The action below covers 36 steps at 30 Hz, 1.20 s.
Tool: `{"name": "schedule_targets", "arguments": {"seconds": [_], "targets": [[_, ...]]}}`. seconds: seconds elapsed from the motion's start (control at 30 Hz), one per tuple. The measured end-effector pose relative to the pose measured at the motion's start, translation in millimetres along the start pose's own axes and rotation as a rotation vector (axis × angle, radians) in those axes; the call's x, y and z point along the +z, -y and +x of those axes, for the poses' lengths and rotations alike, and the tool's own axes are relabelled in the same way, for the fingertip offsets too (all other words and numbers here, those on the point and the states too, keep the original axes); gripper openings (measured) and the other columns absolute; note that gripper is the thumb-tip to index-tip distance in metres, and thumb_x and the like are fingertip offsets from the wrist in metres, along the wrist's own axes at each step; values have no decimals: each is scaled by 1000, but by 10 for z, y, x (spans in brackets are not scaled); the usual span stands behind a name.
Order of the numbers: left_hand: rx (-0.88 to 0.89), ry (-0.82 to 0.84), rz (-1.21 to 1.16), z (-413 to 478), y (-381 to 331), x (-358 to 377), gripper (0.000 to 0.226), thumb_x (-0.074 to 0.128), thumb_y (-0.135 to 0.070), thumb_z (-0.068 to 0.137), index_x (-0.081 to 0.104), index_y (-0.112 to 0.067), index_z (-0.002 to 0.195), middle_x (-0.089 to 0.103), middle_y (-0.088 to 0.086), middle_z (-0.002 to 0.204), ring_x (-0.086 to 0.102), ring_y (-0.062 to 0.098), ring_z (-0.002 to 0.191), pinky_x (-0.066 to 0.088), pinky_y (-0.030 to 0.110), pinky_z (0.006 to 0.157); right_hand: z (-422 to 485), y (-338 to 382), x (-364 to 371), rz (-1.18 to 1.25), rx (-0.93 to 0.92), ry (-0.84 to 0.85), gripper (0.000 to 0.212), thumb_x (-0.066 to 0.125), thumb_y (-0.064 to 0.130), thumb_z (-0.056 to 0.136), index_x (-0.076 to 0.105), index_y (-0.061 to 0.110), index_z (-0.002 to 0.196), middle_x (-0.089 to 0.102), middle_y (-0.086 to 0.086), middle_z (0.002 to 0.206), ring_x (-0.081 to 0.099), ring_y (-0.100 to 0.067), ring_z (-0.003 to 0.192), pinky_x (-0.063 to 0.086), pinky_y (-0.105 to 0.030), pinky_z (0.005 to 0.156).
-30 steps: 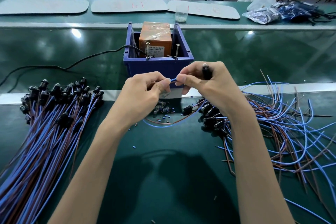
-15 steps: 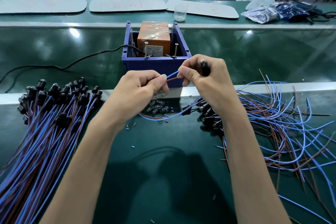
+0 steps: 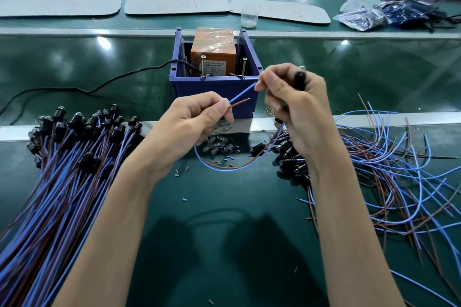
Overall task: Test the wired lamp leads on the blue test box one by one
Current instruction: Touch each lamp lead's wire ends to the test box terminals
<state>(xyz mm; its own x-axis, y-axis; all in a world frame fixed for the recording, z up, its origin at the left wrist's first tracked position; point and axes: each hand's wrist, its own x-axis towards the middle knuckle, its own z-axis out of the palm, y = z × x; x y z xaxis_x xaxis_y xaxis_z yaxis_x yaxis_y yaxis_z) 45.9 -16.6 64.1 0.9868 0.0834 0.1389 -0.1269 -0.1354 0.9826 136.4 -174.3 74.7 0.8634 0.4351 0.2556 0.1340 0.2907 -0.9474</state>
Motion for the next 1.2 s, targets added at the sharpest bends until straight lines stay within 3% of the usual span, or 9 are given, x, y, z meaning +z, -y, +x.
{"name": "schedule_targets", "arguments": {"seconds": [0.2,0.4,0.73,1.0,1.1,1.2], "targets": [[12,10,-29,19,24,9,28,49,-31,89,66,-26,66,29,-10,52,22,5,46,22,12,43,-31,24,-142,-7,53,154,11,59,11,91,70,12,87,69,-2,75,35,-6,49,26,-9,41],[3,21,19,17,21,30,27,50,-33,88,66,-26,67,29,-8,53,22,8,48,22,14,44,-32,-3,-105,75,112,291,18,60,12,87,75,16,78,69,-1,72,38,-4,49,27,-6,41],[-8,3,40,1,3,9,26,52,-37,85,62,-19,71,29,-12,52,22,7,49,20,14,43,-30,3,-140,23,78,258,14,64,13,85,75,18,77,69,-2,71,41,-6,50,27,-9,42],[-38,40,31,-2,-44,2,26,46,-29,93,63,-12,83,22,1,62,17,10,53,16,17,47,-1,-5,-26,-229,8,55,17,60,6,92,64,12,77,69,2,66,43,-7,45,33,-9,44],[-68,18,55,-3,-29,-20,30,40,-17,101,63,-11,83,23,-4,59,20,5,49,18,13,45,5,-8,-37,-290,10,30,19,60,7,93,62,14,75,68,2,66,43,-7,46,34,-10,46],[-104,-16,80,17,-12,-43,32,40,-17,102,63,-13,79,25,-7,57,21,3,46,21,11,43,14,-27,-49,-508,-34,29,20,62,12,92,61,18,73,67,6,64,45,-7,48,37,-15,52]]}}
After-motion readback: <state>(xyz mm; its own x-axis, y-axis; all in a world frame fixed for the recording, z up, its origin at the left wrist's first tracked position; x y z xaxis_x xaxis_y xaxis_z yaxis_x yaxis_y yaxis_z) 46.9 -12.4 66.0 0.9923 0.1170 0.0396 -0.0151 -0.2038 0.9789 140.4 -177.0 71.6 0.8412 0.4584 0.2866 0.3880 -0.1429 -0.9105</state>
